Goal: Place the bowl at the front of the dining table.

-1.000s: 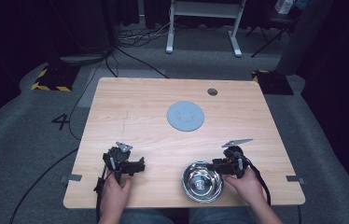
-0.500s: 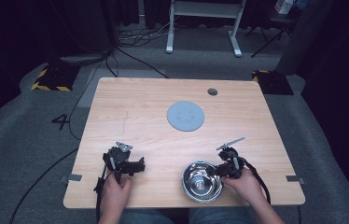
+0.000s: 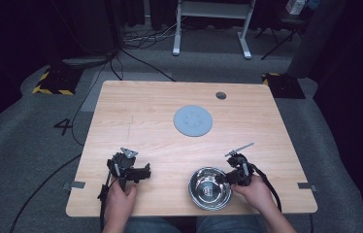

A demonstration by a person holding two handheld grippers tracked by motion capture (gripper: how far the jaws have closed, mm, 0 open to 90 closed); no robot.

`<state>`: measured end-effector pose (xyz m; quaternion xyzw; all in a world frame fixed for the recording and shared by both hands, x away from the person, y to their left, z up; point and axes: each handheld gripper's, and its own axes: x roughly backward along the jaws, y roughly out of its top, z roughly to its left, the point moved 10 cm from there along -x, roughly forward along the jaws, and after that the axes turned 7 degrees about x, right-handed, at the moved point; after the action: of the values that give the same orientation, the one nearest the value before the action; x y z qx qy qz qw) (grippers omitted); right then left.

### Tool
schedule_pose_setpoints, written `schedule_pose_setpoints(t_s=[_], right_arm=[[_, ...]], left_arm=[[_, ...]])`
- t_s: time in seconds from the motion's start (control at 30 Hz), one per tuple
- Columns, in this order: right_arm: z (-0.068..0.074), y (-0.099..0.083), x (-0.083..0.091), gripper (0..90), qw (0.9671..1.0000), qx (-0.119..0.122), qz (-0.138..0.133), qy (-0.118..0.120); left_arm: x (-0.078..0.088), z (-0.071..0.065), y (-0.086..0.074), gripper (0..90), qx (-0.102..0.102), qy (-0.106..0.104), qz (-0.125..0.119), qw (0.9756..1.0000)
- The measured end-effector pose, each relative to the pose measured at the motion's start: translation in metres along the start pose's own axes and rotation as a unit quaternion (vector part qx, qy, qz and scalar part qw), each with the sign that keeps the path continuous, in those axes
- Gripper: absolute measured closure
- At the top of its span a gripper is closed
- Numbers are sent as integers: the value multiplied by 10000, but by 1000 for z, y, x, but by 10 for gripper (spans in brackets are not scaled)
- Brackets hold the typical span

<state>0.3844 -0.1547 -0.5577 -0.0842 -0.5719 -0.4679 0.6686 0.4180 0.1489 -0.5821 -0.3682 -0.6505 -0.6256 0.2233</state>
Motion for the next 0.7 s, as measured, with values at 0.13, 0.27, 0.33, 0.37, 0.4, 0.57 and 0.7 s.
schedule_pose_setpoints(t_s=[0.13, 0.27, 0.33, 0.37, 0.4, 0.57, 0.7], right_arm=[[0, 4, 7, 859, 9997, 78, -141, -199], [-4, 10, 17, 858, 9982, 186, -328, -458], [-8, 15, 29, 858, 9969, 146, -542, -556], [-9, 17, 33, 858, 9962, 150, -603, -612], [-11, 18, 36, 858, 9953, 183, -667, -676], [-16, 24, 49, 858, 9912, 158, -969, -891], [-19, 29, 57, 857, 9876, 116, -1191, -1018]], left_arm=[[0, 0, 0, 4, 2, -1, 1, 10000], [0, 0, 0, 4, -1, 1, 1, 10000], [0, 0, 0, 4, 1, -1, 0, 10000], [0, 0, 0, 4, 1, -2, 1, 10000], [0, 0, 0, 4, 2, 0, 0, 10000], [0, 0, 0, 4, 2, -1, 0, 10000], [0, 0, 0, 4, 2, -1, 0, 10000]])
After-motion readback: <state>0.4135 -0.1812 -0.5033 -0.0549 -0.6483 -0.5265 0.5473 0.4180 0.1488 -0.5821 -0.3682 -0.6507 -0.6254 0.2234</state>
